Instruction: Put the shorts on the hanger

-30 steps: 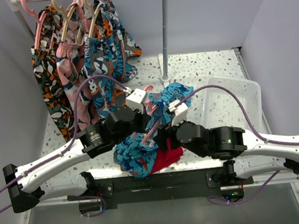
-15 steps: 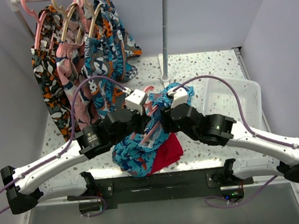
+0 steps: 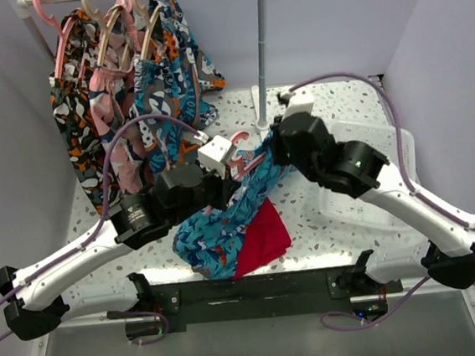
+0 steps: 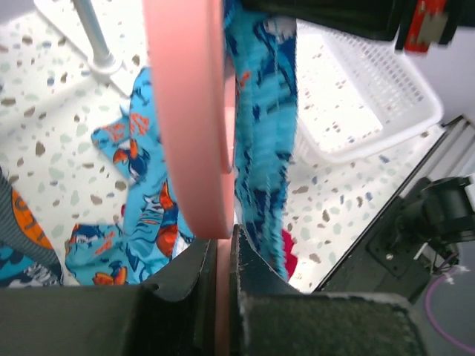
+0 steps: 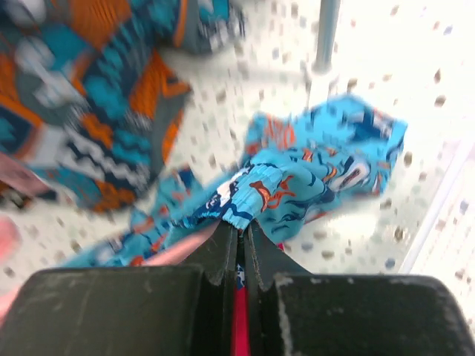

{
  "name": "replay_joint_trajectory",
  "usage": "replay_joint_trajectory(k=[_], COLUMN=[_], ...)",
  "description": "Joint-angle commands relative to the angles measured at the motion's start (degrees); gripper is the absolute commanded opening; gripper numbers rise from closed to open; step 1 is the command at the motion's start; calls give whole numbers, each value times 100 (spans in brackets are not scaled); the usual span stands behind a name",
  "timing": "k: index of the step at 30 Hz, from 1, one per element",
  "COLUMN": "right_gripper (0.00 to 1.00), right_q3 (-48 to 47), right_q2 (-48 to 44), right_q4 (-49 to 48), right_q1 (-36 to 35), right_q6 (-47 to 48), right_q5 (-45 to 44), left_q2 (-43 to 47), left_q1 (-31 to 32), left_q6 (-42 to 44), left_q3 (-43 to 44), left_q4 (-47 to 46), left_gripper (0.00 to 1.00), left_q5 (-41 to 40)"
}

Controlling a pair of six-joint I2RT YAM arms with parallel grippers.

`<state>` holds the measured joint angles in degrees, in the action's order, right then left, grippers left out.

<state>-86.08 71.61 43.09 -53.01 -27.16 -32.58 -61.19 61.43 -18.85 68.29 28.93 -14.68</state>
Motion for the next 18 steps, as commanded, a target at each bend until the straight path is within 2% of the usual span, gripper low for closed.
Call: replay_joint_trajectory(k=[1,6,9,13,18], right_gripper=[0,0,0,0,0], right_q3=[-1330,-1894,-1703,-1219,-481], right_q2=[203,353,310,3,-394], right_q4=[533,849,763,561,129], right_q1=[168,467,529,529,476], right_q6=[421,527,501,299,79], right_q5=[-530,-513,-294,155,1139], left_q2=[-68,-165,-261,-394,-490], left_q1=[-26,-26,-26,-34,-61], left_q6=[285,399,487,540,549], left_q3=[913,1695,2021,1943,1591], left_q4=[244,728,869,860,483], left_gripper=[0,0,0,0,0], left_q5=[466,308,185,-201,-395])
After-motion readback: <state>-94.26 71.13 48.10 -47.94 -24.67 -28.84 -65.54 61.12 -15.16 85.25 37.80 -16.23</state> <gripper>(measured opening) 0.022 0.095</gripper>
